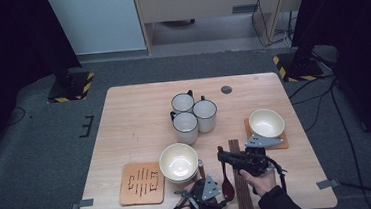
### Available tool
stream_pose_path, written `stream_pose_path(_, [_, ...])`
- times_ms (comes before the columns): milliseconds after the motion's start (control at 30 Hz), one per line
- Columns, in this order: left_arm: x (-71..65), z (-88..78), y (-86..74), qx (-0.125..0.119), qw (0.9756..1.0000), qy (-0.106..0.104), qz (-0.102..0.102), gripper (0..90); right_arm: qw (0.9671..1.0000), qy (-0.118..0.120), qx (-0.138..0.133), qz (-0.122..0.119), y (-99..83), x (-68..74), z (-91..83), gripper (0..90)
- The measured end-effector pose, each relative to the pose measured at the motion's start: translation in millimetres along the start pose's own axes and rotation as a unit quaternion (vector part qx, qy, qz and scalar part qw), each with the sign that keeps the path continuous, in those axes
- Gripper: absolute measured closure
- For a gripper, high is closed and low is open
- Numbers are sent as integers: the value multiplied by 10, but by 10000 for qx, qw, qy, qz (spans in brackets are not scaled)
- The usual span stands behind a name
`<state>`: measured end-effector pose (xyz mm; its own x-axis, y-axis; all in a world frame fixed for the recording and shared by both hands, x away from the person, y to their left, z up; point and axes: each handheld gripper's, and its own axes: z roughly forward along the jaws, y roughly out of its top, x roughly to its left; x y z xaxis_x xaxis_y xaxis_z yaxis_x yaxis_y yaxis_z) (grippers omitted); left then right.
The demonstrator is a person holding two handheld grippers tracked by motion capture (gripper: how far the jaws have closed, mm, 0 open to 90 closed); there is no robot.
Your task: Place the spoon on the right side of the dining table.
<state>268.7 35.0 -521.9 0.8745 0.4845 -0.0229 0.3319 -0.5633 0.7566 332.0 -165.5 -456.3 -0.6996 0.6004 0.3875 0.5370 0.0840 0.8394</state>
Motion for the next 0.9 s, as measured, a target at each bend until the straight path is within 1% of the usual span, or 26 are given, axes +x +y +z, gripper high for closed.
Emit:
stream_pose_path(267, [24, -73, 42, -253, 9996, -22, -113, 368, 9994, -226, -271, -40, 81, -47, -116, 847])
stream_pose_path(367, [28, -99, 60, -341, 9993, -34, -135, 368, 9990, -263, -350, -32, 99, -58, -139, 847])
stream_pose_path(700, [55, -207, 126, -645, 9977, -36, -218, 378, 9977, -449, -493, -89, 153, -77, -179, 847])
stream_pose_path(900, [82, -280, 168, -779, 9965, -44, -287, 379, 9969, -538, -564, -104, 179, -95, -202, 847])
